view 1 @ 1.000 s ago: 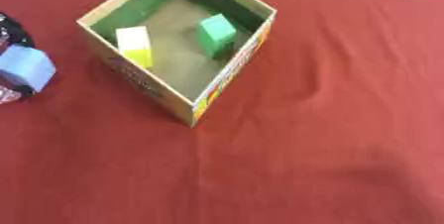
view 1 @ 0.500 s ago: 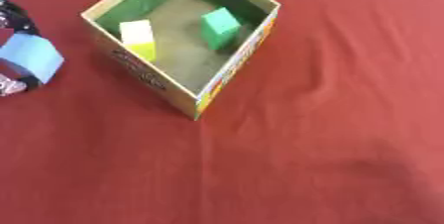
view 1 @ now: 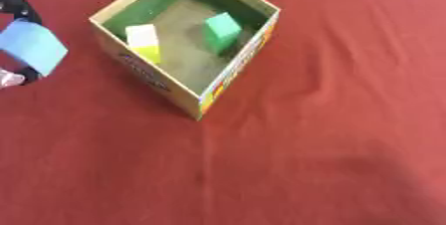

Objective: Pick up objects on the table and place them in the box.

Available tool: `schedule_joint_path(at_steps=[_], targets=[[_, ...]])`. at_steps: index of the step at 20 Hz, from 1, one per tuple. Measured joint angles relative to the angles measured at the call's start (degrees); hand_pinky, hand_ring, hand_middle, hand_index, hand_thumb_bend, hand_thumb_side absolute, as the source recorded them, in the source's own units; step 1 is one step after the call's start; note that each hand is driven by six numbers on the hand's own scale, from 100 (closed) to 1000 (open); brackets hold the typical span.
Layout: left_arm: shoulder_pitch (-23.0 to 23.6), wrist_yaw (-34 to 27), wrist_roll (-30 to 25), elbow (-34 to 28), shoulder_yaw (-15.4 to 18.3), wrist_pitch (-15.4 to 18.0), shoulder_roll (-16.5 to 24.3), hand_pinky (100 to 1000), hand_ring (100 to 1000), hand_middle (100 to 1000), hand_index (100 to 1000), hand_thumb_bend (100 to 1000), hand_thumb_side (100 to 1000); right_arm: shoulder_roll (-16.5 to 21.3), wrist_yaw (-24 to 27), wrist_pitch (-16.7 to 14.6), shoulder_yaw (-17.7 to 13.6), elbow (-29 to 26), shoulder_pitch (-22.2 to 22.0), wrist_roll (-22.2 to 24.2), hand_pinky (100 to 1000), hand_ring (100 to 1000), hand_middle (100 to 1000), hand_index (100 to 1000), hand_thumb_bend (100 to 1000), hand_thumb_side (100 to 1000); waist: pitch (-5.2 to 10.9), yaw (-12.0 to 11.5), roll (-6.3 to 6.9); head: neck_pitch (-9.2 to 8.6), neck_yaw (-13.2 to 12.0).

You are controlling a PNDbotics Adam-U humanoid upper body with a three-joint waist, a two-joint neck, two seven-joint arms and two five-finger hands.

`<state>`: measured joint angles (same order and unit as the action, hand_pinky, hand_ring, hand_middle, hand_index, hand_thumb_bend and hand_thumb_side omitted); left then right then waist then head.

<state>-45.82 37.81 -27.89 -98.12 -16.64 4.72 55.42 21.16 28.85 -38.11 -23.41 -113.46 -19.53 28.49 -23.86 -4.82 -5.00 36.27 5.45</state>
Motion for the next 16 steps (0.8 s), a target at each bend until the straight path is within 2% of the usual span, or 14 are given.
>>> schedule_joint_path(at_steps=[4,8,16], targets=[[-2.8,-4.2,-0.7,-2.5,-0.1,-1.4,-0.4,667,722,533,606,100,213,0.3,0.3,0.0,-0.2,0.0,-0.1,0.0,1000,1000,535,754,100,470,0.17,-0.1,0.11,0.18,0.4],[-7.3,-7.0,-1.7,-4.0,-1.2,-2.5,-2.6,664,713,529,600,100,201,0.5,0.5,0.1,-0.2,0.0,-0.2,0.1,1000,1000,535,754,100,470,0.17,-0.1,0.13,0.20,0.7],[-15.6,-6.8,-1.2,-1.9,-4.5,-3.1,-9.5,657,699,526,597,100,168,0.8,0.9,0.5,-0.2,0.0,0.4,0.5,1000,1000,536,755,100,470,0.17,1.0,0.61,-0.28,0.4]])
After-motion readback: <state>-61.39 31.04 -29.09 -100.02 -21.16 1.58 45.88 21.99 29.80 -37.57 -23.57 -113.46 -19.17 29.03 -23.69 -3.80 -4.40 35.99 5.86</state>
